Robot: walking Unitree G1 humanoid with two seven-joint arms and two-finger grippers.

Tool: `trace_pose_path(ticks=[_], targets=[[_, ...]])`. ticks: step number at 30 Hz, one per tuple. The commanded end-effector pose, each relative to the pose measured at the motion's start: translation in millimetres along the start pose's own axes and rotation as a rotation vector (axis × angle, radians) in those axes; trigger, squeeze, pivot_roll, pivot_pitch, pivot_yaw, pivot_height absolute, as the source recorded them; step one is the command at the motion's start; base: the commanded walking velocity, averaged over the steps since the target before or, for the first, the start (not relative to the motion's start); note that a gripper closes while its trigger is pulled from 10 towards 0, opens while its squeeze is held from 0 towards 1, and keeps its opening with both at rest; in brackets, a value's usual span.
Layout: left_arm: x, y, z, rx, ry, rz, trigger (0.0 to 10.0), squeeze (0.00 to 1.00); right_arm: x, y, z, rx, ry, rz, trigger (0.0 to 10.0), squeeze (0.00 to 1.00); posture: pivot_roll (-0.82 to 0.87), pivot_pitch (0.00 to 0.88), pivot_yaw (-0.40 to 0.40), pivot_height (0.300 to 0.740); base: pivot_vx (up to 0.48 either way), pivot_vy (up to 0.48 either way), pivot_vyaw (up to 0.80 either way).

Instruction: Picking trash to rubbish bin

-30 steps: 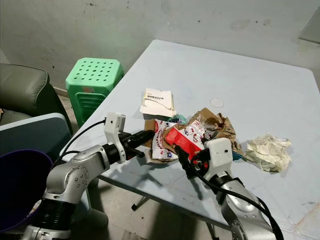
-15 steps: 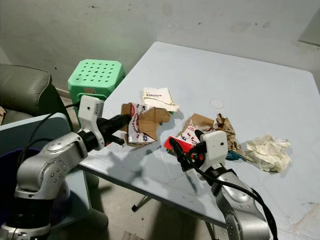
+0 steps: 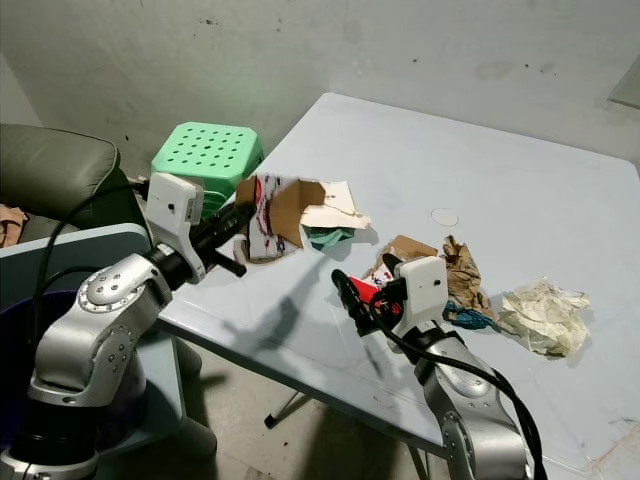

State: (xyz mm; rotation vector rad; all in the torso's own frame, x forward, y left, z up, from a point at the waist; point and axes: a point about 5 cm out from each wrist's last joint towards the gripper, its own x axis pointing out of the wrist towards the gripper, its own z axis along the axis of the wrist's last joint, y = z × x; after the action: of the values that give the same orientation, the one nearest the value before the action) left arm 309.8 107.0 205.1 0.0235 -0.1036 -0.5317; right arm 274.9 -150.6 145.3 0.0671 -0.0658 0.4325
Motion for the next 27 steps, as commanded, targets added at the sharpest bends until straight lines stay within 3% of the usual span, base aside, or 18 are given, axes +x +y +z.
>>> trace_pose_path(ticks=[1, 4, 9, 10, 11, 13, 16, 23, 27], targets=[[0.1, -2.6, -5.9, 0.028, 0.007, 0.045, 10.0, 0.00, 0.0, -8.4, 5.5, -0.022, -0.043, -0.052, 10.0, 0.00, 0.06, 0.017, -0.053, 0.740, 0.000, 0.000, 0.00], [1.1, -3.7, -12.5, 0.073, 0.003, 0.108, 10.0, 0.00, 3.6, -16.9, 6.9, -0.022, -0.060, -0.123, 10.0, 0.00, 0.07, 0.014, -0.052, 0.740, 0.000, 0.000, 0.00], [0.7, 0.1, -21.3, 0.018, -0.030, 0.213, 10.0, 0.00, 7.8, -25.3, 6.3, -0.003, -0.087, -0.203, 10.0, 0.00, 0.07, 0.013, -0.052, 0.740, 0.000, 0.000, 0.00], [0.3, 2.6, -22.2, 0.079, -0.051, 0.260, 10.0, 0.00, 9.8, -25.9, 4.1, -0.006, -0.089, -0.220, 10.0, 0.00, 0.07, 0.011, -0.053, 0.740, 0.000, 0.000, 0.00], [0.3, 2.6, -22.2, 0.079, -0.051, 0.260, 10.0, 0.00, 9.8, -25.9, 4.1, -0.006, -0.089, -0.220, 10.0, 0.00, 0.07, 0.011, -0.053, 0.740, 0.000, 0.000, 0.00], [-1.2, 3.5, -22.8, 0.156, -0.093, 0.282, 10.0, 0.00, 12.2, -25.1, -0.1, -0.010, -0.084, -0.238, 10.0, 0.00, 0.08, 0.006, -0.055, 0.740, 0.000, 0.000, 0.00], [-4.2, 7.8, -21.6, 0.178, -0.134, 0.326, 10.0, 0.00, 13.5, -23.6, -2.6, -0.011, -0.082, -0.249, 10.0, 0.00, 0.08, 0.006, -0.056, 0.740, 0.000, 0.000, 0.00], [-8.1, 15.1, -24.9, 0.115, -0.179, 0.353, 10.0, 0.00, 18.3, -19.9, -4.0, 0.001, -0.102, -0.250, 10.0, 0.00, 0.08, 0.000, -0.059, 0.740, 0.000, 0.000, 0.00], [-11.0, 13.4, -31.0, 0.148, -0.217, 0.335, 10.0, 0.00, 19.4, -19.2, -8.6, -0.001, -0.106, -0.265, 10.0, 0.00, 0.08, 0.000, -0.057, 0.740, 0.000, 0.000, 0.00]])
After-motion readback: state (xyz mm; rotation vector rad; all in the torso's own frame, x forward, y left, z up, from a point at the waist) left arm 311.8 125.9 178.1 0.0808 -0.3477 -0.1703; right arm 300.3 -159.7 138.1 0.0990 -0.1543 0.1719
